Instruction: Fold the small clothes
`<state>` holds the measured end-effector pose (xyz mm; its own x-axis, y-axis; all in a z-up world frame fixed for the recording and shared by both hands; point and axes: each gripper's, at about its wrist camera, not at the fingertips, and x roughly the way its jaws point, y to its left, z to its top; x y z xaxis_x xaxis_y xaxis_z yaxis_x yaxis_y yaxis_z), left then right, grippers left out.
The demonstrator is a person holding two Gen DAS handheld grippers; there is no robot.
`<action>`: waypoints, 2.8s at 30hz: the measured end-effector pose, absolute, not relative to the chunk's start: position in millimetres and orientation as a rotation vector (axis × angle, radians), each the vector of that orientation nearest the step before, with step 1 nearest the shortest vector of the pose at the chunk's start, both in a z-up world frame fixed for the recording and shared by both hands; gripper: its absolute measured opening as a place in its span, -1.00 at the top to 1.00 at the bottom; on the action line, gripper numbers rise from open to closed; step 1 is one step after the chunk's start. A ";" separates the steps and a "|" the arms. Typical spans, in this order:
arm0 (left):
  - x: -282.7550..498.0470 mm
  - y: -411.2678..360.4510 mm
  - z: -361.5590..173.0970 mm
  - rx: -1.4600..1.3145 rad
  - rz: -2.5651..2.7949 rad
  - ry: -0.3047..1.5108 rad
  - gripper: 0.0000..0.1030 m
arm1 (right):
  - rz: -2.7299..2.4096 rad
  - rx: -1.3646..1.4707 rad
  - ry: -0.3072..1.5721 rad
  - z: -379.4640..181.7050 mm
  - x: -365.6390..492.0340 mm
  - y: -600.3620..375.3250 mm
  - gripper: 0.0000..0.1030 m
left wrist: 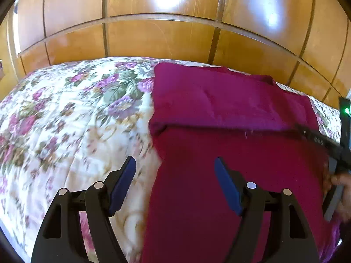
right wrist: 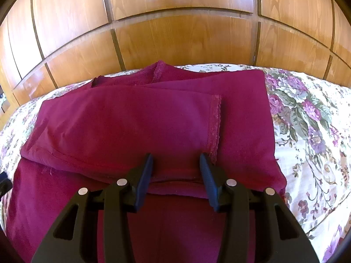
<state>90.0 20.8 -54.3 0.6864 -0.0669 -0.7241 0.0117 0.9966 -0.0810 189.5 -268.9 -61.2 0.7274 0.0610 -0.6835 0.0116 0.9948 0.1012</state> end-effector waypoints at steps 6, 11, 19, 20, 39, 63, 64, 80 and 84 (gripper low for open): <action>58.2 30.8 -56.4 -0.081 -0.042 0.815 -0.42 | -0.043 -0.003 0.759 -58.3 188.2 -254.1 -0.03; 42.5 42.2 -58.9 -0.083 -0.031 0.818 -0.42 | -0.167 0.003 0.769 -52.1 183.7 -264.6 -0.86; 26.8 59.8 -67.0 -0.101 -0.017 0.841 -0.42 | -0.147 0.030 0.814 -52.4 149.0 -273.9 -0.88; 24.3 61.7 -68.8 -0.100 -0.018 0.847 -0.42 | -0.146 0.030 0.815 -52.3 142.1 -275.3 -0.89; -53.6 69.0 -73.0 -0.095 -0.263 0.966 0.09 | -0.021 0.244 0.981 -75.3 -35.0 -352.9 -0.63; 57.7 55.1 -14.6 -0.366 -0.452 0.874 0.84 | 0.164 0.418 0.871 -28.8 53.9 -336.1 0.82; 73.3 55.0 -16.5 -0.376 -0.432 0.883 0.84 | 0.152 0.417 0.875 -30.8 64.1 -337.2 0.81; 86.3 95.3 -55.5 -0.451 -0.350 0.929 -0.30 | 0.118 0.478 0.792 -23.1 28.7 -380.6 -0.72; 74.3 76.9 -72.3 -0.400 -0.378 0.953 -0.30 | 0.074 0.351 0.884 -52.8 22.4 -370.6 -0.31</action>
